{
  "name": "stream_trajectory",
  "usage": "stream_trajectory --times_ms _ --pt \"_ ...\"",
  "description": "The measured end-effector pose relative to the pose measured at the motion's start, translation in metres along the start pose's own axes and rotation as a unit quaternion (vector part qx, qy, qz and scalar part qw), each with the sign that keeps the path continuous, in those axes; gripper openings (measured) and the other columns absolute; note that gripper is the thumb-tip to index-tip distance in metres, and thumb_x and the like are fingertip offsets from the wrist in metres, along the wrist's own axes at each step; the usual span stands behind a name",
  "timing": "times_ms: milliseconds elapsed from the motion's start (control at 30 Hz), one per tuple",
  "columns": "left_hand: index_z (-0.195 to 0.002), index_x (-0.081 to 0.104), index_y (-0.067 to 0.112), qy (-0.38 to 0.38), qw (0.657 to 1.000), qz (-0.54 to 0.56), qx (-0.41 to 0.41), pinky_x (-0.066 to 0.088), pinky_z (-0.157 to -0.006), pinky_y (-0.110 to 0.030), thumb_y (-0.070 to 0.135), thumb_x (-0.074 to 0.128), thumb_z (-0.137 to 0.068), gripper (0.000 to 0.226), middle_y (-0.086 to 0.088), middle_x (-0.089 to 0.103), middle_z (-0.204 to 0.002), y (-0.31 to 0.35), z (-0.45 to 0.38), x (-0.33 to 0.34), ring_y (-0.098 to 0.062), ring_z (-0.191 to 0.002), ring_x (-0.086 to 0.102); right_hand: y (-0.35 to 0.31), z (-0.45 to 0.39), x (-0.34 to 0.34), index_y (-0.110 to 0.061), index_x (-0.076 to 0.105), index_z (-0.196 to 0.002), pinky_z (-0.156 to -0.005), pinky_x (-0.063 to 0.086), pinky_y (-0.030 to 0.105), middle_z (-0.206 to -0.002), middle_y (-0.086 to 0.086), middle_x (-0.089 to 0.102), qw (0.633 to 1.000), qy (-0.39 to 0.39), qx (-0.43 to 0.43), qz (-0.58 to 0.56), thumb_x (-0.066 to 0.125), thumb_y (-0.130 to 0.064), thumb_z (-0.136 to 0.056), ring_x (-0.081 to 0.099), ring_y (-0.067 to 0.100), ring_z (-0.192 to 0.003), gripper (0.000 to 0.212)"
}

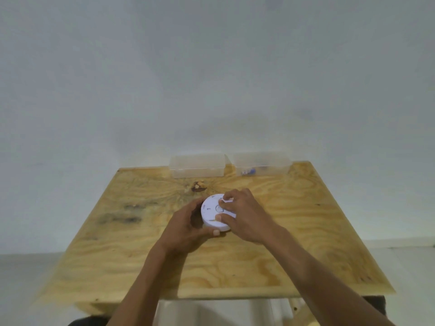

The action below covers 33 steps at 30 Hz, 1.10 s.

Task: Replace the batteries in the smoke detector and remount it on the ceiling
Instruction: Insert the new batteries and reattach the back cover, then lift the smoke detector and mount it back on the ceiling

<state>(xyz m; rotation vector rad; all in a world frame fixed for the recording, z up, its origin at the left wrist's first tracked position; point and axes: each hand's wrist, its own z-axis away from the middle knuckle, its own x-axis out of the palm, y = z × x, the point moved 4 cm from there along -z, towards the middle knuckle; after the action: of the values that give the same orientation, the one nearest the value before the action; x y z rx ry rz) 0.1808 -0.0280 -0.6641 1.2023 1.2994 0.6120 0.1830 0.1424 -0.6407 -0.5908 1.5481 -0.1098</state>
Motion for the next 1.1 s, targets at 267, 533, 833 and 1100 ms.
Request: stream_trajectory --times_ms 267,533,833,1100 --pt "-0.13 0.063 0.009 -0.008 0.998 0.052 -0.017 0.052 -0.089 -0.016 -0.003 0.085 -0.073 0.062 0.011 0.074 -0.123 -0.006 -0.004 -0.002 -0.004 -0.113 0.069 0.005 0.015 0.005 -0.013 0.035 -0.151 -0.117 0.026 0.029 -0.163 -0.002 0.021 0.997 -0.077 -0.025 0.019 0.055 -0.029 -0.093 0.015 0.022 -0.143 0.063" --pt "-0.126 0.069 0.015 0.028 0.985 0.156 -0.061 0.056 -0.095 -0.051 0.011 0.085 -0.08 0.048 -0.011 0.074 -0.121 -0.013 -0.007 0.009 -0.033 -0.114 0.07 0.015 0.008 0.019 -0.012 0.045 -0.145 -0.109 0.037 0.032 -0.153 0.002 0.042 0.999 0.016 -0.046 -0.002 0.077 -0.028 -0.083 0.033 0.024 -0.134 0.072" --pt "-0.12 0.07 0.006 0.104 0.953 0.274 -0.079 0.053 -0.091 -0.054 0.031 0.07 -0.089 0.04 -0.029 0.07 -0.113 -0.005 -0.014 0.014 -0.035 -0.104 0.068 0.023 0.004 0.008 -0.027 0.066 -0.125 -0.084 0.058 0.034 -0.114 -0.01 0.072 0.942 0.134 0.013 -0.307 0.069 -0.027 -0.09 0.067 0.008 -0.103 0.035" --pt "-0.126 0.067 0.005 0.119 0.946 0.286 -0.1 0.06 -0.086 -0.042 0.0 0.047 -0.104 0.03 -0.011 0.079 -0.105 -0.002 -0.014 0.014 -0.03 -0.099 0.074 0.03 0.005 0.017 -0.012 0.065 -0.122 -0.081 0.061 0.048 -0.112 0.006 0.076 0.783 0.119 0.116 -0.6 0.061 -0.013 -0.096 0.073 0.027 -0.102 0.026"
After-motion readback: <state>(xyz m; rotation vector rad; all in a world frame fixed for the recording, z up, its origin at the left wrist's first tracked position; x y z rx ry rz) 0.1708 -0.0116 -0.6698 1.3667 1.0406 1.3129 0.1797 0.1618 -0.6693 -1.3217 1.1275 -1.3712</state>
